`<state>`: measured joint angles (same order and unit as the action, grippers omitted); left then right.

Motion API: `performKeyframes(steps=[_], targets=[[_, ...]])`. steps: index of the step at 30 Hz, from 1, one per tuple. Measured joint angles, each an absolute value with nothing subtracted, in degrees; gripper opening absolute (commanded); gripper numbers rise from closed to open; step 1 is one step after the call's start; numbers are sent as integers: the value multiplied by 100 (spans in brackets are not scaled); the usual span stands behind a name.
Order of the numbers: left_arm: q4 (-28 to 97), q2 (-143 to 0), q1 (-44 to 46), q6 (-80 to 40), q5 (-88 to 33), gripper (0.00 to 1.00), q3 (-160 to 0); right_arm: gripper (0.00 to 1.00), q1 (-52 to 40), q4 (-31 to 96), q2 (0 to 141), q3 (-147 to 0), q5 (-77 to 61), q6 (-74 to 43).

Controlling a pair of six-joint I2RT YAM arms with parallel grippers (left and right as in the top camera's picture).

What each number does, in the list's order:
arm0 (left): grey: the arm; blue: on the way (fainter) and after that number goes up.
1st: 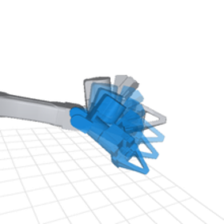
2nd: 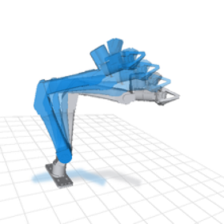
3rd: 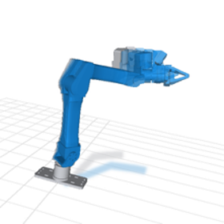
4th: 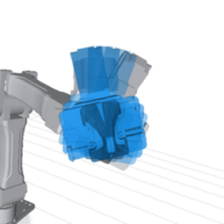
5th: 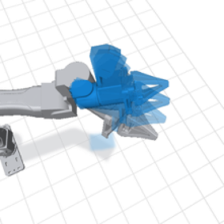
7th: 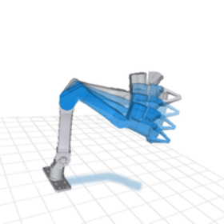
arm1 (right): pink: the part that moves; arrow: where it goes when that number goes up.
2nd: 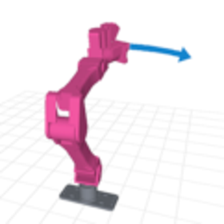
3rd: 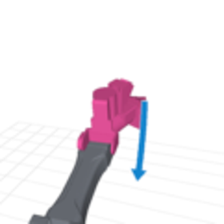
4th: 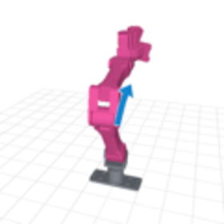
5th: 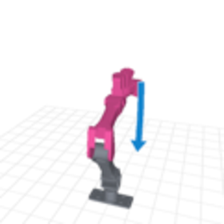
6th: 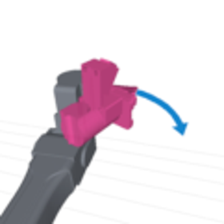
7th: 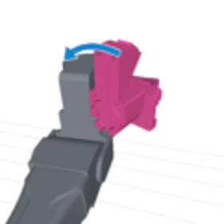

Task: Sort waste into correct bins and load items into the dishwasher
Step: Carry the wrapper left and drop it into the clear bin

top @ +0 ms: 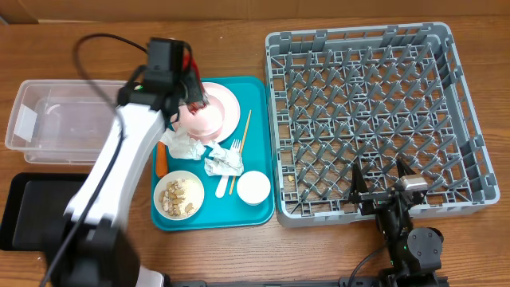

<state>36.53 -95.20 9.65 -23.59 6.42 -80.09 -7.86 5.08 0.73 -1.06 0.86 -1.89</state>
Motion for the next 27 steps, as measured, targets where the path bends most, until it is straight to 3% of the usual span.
performKeyframes(steps=[5,11,27], targets=[[4195,-8348,965,-2366,1544,4,-8152,100,-786,510,73,-106,86,-189],[4775,-8230,755,-2967,2858,4,-8147,100,-786,510,73,-106,89,-189],[5481,-8650,-1061,-5103,3326,4,-7909,100,-786,513,73,-106,89,-191]])
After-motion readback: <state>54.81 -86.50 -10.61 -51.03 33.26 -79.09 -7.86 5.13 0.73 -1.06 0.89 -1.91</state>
